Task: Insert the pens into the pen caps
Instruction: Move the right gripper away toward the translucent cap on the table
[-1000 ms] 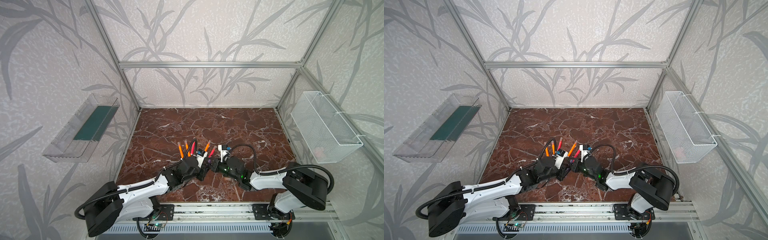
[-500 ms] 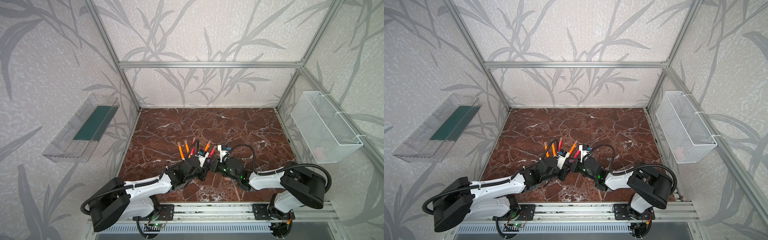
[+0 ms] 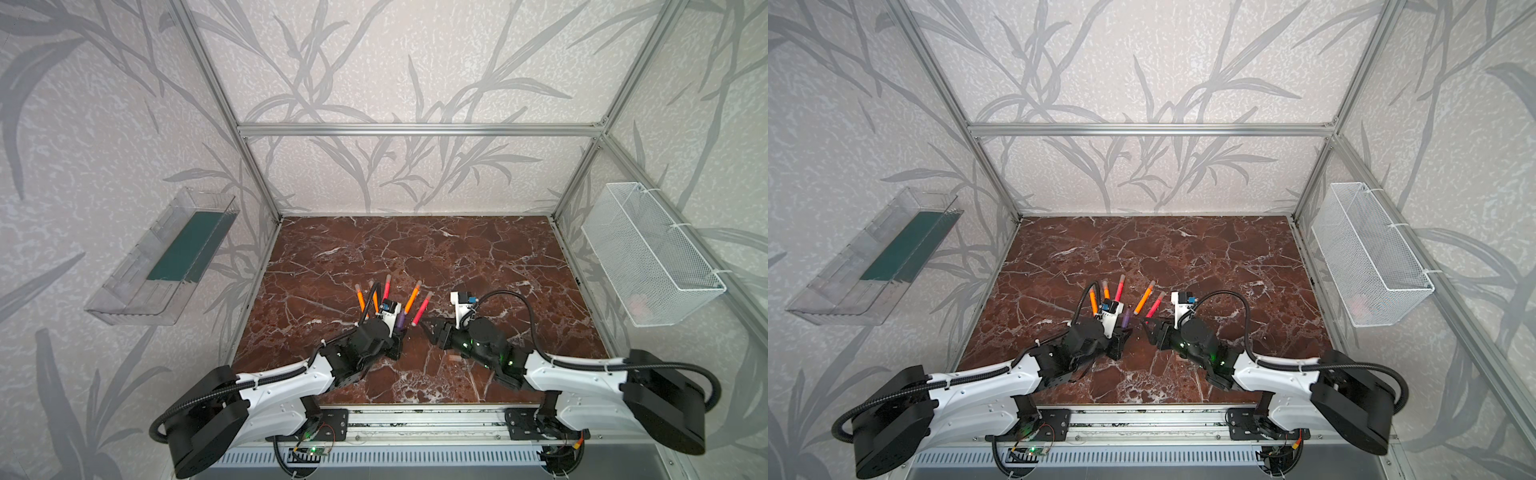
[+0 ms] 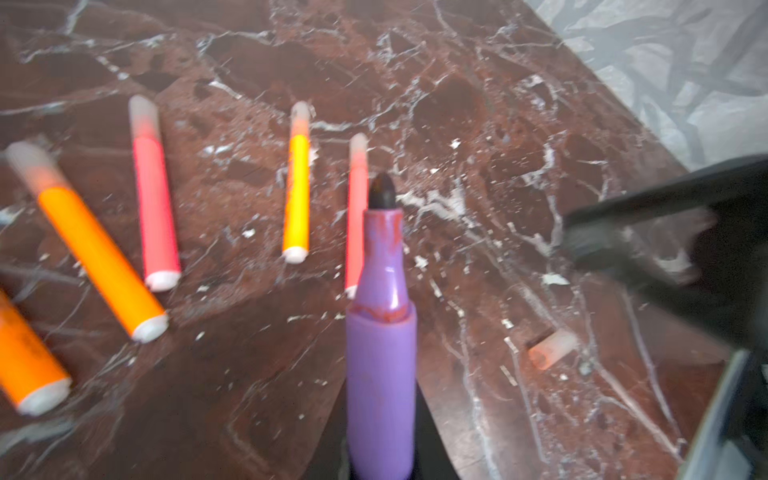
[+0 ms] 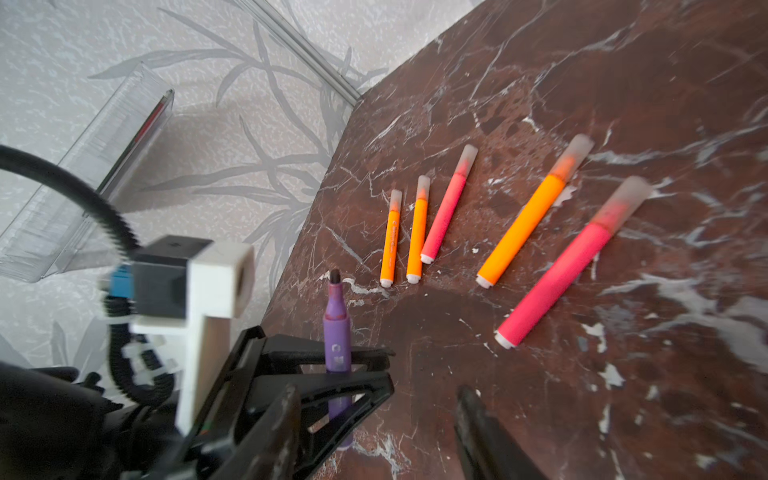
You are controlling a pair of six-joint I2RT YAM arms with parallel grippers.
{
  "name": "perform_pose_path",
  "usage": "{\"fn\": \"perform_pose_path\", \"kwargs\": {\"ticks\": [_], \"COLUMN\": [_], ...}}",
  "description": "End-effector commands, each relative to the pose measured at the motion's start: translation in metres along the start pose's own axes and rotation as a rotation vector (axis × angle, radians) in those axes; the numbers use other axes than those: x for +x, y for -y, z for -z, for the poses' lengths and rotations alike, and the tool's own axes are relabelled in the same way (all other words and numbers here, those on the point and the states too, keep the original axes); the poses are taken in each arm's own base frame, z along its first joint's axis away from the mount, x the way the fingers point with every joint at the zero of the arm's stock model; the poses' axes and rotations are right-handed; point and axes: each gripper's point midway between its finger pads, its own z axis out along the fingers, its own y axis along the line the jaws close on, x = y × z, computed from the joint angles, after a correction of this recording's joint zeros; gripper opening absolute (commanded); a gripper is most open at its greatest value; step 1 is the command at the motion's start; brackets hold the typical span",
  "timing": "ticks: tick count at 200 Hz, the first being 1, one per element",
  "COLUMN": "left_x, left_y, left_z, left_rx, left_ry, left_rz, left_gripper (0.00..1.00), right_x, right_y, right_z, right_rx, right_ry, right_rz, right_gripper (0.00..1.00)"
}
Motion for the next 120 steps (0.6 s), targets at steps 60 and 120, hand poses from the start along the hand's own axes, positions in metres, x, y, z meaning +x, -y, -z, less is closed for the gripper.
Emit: {"fn": "perform_pose_path", "kwargs": {"ticks": [60, 120], "left_x": [0.005, 0.007], "left_y": [-0.001, -0.002], "left_z": [0.004, 0.011], "left_rx": [0.029, 0.036], "left_ry": [0.022, 0.030], "left_rz": [0.014, 0.025], "left_gripper": [0.00, 0.00], "right_x": [0.060, 0.109], "right_y": [0.077, 0.083], "right_z": [0.065, 0.064], "right_rx": [0.246, 0.322], "right_ry": [-0.235, -0.457], "right_rz": [0.039, 0.103], "right_gripper": [0.62, 0.60]}}
